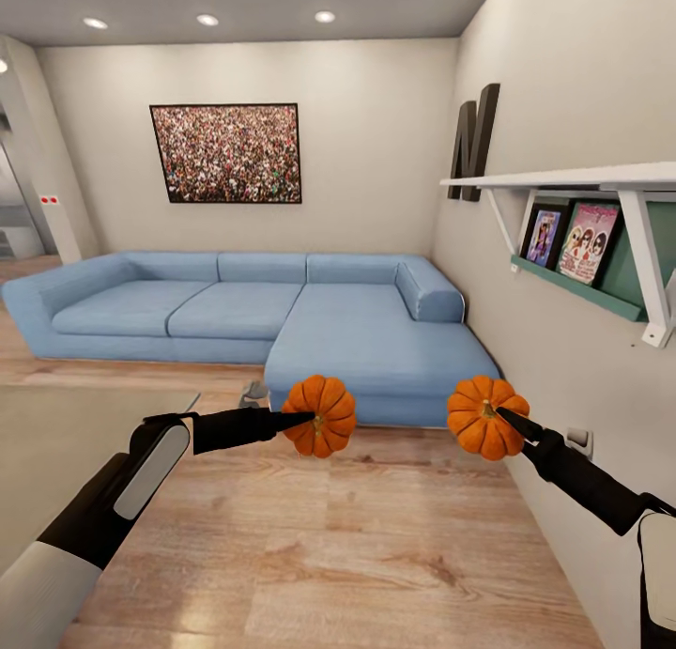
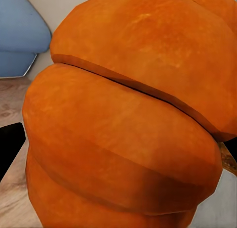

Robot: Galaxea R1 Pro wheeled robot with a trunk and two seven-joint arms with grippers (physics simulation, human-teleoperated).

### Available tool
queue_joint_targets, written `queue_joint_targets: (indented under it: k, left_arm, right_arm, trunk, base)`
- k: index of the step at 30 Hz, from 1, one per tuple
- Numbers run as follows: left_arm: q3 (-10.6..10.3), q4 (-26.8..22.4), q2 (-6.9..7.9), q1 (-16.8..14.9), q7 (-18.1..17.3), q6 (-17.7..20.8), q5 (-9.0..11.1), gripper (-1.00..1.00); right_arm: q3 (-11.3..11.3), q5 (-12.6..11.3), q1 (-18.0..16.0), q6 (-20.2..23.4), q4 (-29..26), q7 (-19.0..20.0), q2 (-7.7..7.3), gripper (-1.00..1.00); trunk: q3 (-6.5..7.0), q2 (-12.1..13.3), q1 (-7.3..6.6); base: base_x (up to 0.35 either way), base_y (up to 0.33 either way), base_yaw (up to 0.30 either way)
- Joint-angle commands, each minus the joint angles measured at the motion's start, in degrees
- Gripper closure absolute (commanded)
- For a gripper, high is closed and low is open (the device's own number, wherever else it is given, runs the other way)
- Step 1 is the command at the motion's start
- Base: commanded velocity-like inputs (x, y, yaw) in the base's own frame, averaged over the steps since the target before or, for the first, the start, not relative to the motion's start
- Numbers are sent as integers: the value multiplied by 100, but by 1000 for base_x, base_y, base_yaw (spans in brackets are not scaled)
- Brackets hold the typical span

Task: Place each of the two pumpkins and all three candles from the living room inside a cabinet in the living room (use any cabinet), then make sure every cabinet is closed, and position the cauldron so it is next to a table in the living room.

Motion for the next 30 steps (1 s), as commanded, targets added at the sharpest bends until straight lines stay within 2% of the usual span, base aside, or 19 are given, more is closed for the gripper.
queue_joint_targets:
  k: [1,30]
  left_arm:
    - [-7,-3,3,-5,13,34,29,100]
    - [-7,-3,2,-5,20,29,29,100]
  right_arm:
    - [-11,17,-6,37,1,61,0,100]
    - [-4,5,-6,37,1,52,0,100]
  trunk:
    - [12,39,-23]
    - [533,1202,-660]
  base:
    - [0,0,0]
    - [0,0,0]
